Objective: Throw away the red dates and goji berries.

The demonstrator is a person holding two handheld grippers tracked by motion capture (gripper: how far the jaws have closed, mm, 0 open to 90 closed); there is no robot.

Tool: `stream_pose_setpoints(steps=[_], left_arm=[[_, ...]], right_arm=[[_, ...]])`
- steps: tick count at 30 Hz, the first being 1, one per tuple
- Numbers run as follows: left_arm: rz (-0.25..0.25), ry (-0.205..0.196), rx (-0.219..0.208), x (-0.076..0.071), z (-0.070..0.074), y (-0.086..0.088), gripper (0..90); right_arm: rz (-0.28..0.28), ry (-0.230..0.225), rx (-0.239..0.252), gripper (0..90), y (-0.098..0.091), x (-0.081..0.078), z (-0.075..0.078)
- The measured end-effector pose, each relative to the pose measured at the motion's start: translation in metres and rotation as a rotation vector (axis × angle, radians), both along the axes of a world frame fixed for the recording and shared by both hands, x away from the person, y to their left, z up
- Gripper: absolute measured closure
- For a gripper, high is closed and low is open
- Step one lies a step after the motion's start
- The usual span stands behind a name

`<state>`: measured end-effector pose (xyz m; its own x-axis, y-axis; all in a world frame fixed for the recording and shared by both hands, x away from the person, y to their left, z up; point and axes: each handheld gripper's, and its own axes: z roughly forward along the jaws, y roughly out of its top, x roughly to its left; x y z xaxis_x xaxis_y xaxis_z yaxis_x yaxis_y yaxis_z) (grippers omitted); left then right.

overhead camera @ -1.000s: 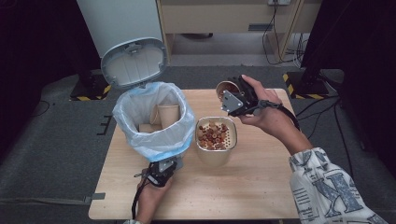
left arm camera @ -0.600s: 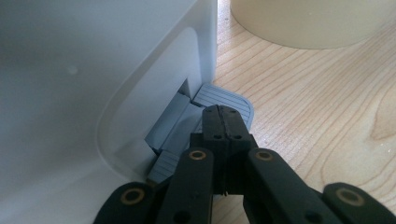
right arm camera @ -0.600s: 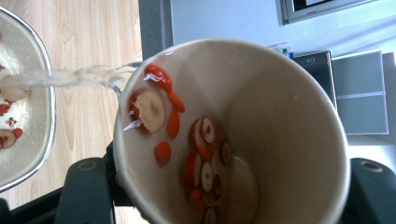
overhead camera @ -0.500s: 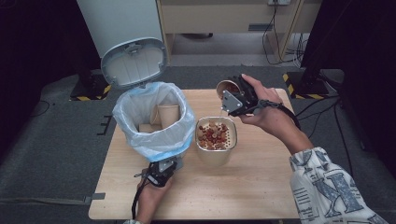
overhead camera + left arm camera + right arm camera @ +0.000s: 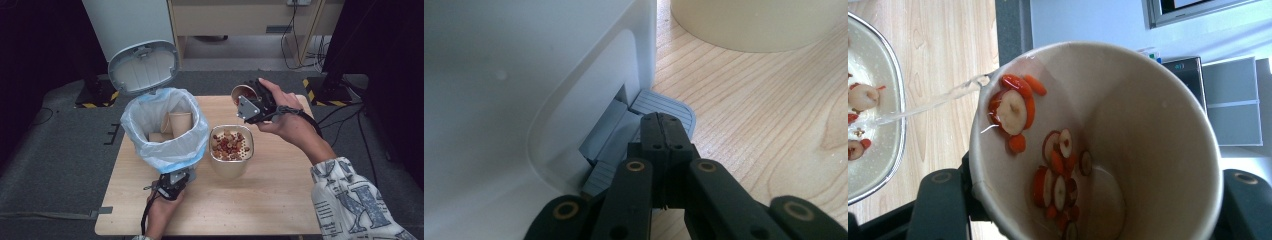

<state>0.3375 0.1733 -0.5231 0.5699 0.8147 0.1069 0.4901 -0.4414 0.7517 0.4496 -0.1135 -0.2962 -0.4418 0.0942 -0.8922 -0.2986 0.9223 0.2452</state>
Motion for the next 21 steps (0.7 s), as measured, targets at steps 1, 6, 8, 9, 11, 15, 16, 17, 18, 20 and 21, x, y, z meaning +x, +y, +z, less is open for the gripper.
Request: stream_pose_setpoints(steps=[1, 6, 8, 9, 11, 15, 16, 17, 18, 20, 21], left_arm=[[0.000, 0.000, 0.001, 0.0000, 0.0000, 0.0000, 89.6], [-0.001, 0.002, 0.001, 0.0000, 0.0001, 0.0000, 89.6], [0.000, 0.001, 0.000, 0.0000, 0.0000, 0.0000, 89.6], [0.000, 0.000, 0.001, 0.0000, 0.0000, 0.0000, 89.6], [0.000, 0.001, 0.001, 0.0000, 0.0001, 0.0000, 89.6], [0.000, 0.000, 0.001, 0.0000, 0.0001, -0.0001, 89.6], [0.000, 0.000, 0.001, -0.0001, 0.0001, 0.0000, 89.6], [0.002, -0.001, -0.003, -0.0001, -0.0001, -0.0002, 89.6], [0.000, 0.000, 0.001, -0.0001, 0.0001, -0.0001, 89.6], [-0.001, 0.001, 0.000, 0.0001, 0.0001, 0.0001, 89.6], [0.000, 0.001, -0.001, 0.0001, 0.0000, 0.0000, 89.6]], right_arm=[[0.000, 0.000, 0.001, 32.5, 0.0000, -0.0002, 0.0002], [0.001, -0.012, -0.009, 32.5, 0.0006, -0.0007, 0.0024], [0.006, -0.029, -0.032, 32.5, 0.0022, -0.0012, 0.0028], [0.009, -0.038, -0.050, 32.5, 0.0037, -0.0022, 0.0028], [0.012, -0.063, -0.090, 32.5, 0.0066, -0.0041, 0.0025], [0.020, -0.095, -0.149, 32.5, 0.0089, -0.0057, 0.0026], [0.015, -0.094, -0.148, 32.5, 0.0085, -0.0055, 0.0022], [0.011, -0.099, -0.161, 32.5, 0.0078, -0.0050, 0.0030], [0.007, -0.104, -0.162, 32.5, 0.0072, -0.0044, 0.0028], [0.001, -0.103, -0.157, 32.5, 0.0062, -0.0039, 0.0028], [0.002, -0.103, -0.157, 32.5, 0.0061, -0.0042, 0.0028]])
